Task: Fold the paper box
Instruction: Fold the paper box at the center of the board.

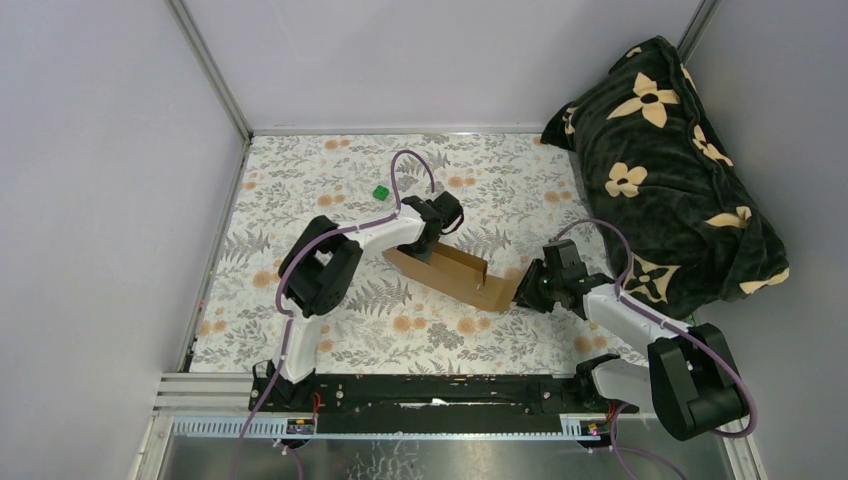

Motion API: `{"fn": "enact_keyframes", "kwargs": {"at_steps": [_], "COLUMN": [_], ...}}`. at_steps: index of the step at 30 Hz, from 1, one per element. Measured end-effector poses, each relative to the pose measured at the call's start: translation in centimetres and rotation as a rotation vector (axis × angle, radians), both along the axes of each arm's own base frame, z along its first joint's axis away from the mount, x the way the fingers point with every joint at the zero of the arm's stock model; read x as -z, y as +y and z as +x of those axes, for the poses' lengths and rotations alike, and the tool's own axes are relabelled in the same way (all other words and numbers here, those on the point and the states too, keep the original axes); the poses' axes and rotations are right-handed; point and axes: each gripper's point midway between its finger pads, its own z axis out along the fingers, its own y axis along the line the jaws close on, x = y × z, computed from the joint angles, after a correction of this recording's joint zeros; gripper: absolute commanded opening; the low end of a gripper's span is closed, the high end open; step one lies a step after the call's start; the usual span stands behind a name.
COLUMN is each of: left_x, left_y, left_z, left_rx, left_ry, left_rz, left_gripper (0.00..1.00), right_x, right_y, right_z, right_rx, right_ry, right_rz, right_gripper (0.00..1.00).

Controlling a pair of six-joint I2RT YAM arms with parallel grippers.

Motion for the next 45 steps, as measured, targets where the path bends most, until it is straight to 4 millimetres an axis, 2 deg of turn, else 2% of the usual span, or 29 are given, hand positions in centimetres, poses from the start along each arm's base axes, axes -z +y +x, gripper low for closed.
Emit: {"fn": "enact_keyframes", "kwargs": {"at_steps": [4,17,28,39,45], "left_x": [0.0,0.0,0.1,0.1,0.1], "left_y": [-0.1,-0.4,-0.4,-0.4,-0.4], "left_z": [0.0,-0.2,-0.2,-0.2,-0.2], "left_rx": [0.002,0.012,0.013,0.014,0.015], "left_ry": [0.000,0.000,0.002,0.003,0.002], "left_rz": [0.001,0.001,0.006,0.008,0.010], "left_gripper": [0.28,0.28,0.28,0.28,0.28], "right_x": [-0.4,-3.8,-3.7,-5.3,-5.3], "right_y": [0.9,4.6,5.7,6.8,7.4], "right_z": [0.5,3.3,3.3,4.2,4.1], "right_rx": [-0.015,-0.065,-0.082,-0.101,-0.117], "right_ry": [-0.018,-0.130,-0.125,-0.169,-0.170], "right_rz": [0.019,0.090,0.099,0.116,0.112], "right_gripper": [0.36,0.36,0.39,0.44,0.45]}}
